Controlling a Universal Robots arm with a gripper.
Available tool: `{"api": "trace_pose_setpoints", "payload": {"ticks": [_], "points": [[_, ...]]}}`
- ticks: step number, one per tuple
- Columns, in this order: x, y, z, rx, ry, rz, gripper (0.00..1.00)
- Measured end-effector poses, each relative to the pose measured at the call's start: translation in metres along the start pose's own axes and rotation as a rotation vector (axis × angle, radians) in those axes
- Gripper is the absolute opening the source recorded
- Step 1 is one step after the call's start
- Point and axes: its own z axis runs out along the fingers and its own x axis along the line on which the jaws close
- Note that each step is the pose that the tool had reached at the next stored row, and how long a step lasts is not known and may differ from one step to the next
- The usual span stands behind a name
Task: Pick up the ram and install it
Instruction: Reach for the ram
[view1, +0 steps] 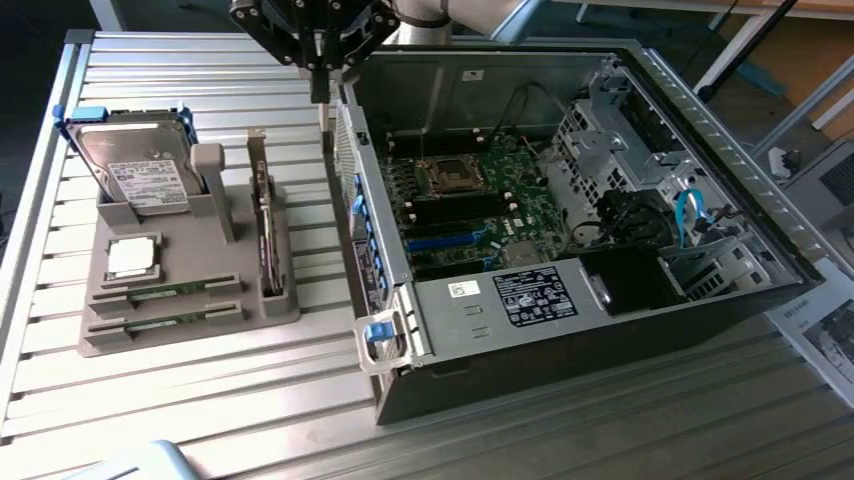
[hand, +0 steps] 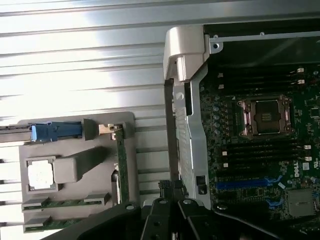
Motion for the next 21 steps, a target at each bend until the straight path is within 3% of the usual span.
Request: {"api": "trace_pose_setpoints", "payload": {"ticks": [13,16,21], "points": [[0.051,-0.0039,-0.0014,0.0000,-0.0002,0.001,0.11],[0.070,-0.0054,-0.0019,0.0000,-0.0002,0.002,0.11],[0.090,-0.0069,-0.0025,0.0000,-0.0001,0.002,0.11]]}}
